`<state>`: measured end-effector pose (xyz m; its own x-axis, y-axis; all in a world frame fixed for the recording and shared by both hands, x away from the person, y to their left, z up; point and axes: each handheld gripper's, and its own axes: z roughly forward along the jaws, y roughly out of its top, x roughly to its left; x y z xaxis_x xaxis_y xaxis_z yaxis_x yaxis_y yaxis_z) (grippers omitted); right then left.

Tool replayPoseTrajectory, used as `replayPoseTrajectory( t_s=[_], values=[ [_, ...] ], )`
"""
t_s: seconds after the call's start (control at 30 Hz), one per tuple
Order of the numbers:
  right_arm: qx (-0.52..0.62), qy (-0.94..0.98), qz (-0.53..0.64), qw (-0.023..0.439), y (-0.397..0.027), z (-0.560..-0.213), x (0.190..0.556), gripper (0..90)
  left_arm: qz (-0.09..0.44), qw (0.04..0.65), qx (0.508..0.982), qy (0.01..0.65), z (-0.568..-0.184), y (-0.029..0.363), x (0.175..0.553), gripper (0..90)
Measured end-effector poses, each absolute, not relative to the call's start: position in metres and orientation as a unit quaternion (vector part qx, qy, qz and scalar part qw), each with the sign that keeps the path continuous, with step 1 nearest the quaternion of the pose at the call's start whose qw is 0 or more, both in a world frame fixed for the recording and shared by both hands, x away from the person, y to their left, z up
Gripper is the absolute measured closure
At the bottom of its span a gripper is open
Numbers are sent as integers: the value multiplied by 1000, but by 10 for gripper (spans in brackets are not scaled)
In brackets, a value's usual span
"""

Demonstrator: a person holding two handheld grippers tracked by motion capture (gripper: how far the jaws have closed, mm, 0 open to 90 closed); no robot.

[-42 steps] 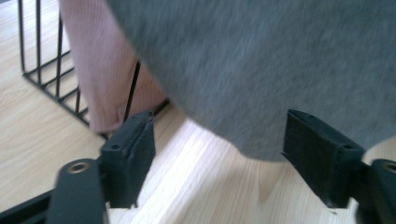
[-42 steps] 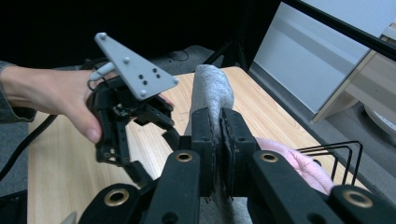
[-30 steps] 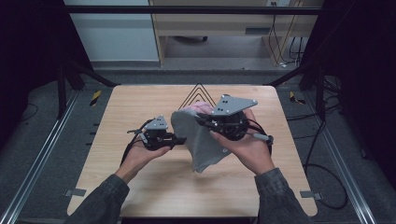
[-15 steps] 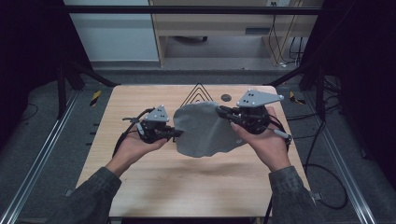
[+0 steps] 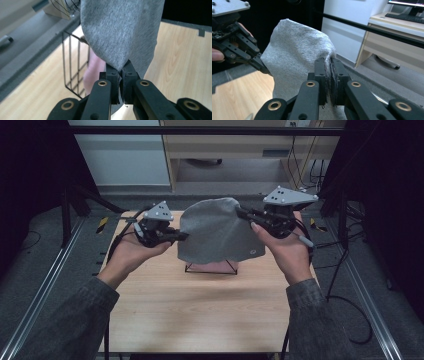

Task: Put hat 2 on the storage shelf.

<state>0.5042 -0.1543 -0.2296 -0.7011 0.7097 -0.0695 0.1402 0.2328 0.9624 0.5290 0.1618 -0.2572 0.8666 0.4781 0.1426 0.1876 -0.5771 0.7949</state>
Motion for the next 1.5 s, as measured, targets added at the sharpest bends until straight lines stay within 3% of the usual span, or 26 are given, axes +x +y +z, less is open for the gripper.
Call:
replayPoseTrajectory(
  t_s=[0.47,1.07,1.5],
  values=[
    [307,714,566,275,-170,-201,538,851,195,450,848,201,-215,153,562,863],
    [322,687,586,285,-179,-199,573,852,210,469,829,222,-211,144,593,863],
    [330,684,584,287,-174,-211,598,853,230,445,833,234,-215,145,617,863]
  ],
)
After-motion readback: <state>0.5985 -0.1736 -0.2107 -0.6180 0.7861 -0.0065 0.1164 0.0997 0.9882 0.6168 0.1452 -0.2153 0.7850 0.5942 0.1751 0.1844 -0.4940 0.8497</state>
